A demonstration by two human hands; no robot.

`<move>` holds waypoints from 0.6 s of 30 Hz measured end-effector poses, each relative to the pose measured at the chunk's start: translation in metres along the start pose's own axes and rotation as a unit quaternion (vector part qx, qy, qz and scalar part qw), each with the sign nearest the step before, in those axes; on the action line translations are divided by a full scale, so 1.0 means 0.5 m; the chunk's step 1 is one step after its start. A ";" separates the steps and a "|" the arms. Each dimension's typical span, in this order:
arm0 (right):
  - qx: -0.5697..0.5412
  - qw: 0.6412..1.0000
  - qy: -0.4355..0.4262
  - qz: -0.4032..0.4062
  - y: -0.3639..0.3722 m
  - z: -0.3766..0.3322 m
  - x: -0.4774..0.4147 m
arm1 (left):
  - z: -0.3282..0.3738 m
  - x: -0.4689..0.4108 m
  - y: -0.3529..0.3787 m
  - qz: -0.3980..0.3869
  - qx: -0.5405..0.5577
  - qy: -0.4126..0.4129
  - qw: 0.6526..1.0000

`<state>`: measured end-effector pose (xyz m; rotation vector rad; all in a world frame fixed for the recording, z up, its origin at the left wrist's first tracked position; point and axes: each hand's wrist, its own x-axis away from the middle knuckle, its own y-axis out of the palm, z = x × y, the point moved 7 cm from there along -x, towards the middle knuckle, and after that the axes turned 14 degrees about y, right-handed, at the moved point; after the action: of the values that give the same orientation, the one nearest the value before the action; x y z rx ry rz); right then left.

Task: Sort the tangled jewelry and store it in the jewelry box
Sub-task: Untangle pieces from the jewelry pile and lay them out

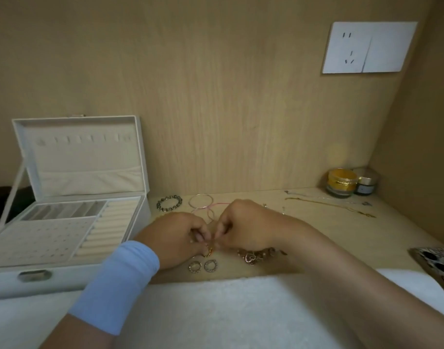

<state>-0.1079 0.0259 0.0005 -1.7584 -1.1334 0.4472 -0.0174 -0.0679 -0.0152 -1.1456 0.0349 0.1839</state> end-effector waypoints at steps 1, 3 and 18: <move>-0.013 1.000 0.011 0.016 -0.029 0.017 -0.005 | 0.000 -0.001 -0.002 0.011 0.021 -0.003 1.000; -0.034 0.997 0.043 0.051 -0.091 0.065 -0.015 | 0.007 -0.010 -0.007 0.033 0.054 -0.002 0.998; 0.031 0.978 0.205 -0.029 -0.146 0.286 -0.026 | 0.086 -0.235 0.044 0.063 0.070 0.029 0.995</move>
<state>-0.2519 0.0974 -0.0062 -1.6608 -0.8621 0.0735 -0.1396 -0.0349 -0.0031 -1.0092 0.1696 0.2573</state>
